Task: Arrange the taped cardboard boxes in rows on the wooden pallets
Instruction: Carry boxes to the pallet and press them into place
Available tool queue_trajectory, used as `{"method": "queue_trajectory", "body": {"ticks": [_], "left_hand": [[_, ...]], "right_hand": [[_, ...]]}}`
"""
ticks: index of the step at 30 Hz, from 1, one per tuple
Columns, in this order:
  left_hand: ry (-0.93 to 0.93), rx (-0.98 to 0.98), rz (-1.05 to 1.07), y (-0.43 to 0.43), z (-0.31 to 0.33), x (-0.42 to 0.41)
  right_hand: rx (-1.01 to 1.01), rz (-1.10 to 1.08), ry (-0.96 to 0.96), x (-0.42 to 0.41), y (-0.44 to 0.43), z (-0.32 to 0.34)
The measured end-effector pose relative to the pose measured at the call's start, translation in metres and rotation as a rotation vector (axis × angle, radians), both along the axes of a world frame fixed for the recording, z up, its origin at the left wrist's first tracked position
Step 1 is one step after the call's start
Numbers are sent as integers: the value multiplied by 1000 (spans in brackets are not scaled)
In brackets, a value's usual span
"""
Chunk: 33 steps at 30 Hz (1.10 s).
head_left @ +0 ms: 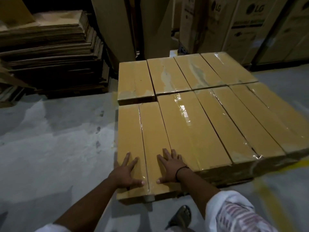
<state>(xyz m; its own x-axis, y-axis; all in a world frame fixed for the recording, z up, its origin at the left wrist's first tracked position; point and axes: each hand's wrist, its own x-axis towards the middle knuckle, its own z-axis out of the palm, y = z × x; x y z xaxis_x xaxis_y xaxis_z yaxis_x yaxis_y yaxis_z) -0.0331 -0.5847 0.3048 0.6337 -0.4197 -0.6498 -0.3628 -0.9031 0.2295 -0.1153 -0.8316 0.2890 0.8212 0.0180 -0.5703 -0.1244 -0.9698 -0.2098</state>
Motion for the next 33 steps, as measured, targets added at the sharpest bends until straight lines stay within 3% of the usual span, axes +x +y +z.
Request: {"method": "queue_trajectory", "body": {"ticks": [10,33], "left_hand": [[-118,17,-173,36,-10,-36],[-226,0,-109,22,-10,2]], "right_hand": [[-131,-5,78,-45,35,6],[-200,46,-61,-13,20,15]]}}
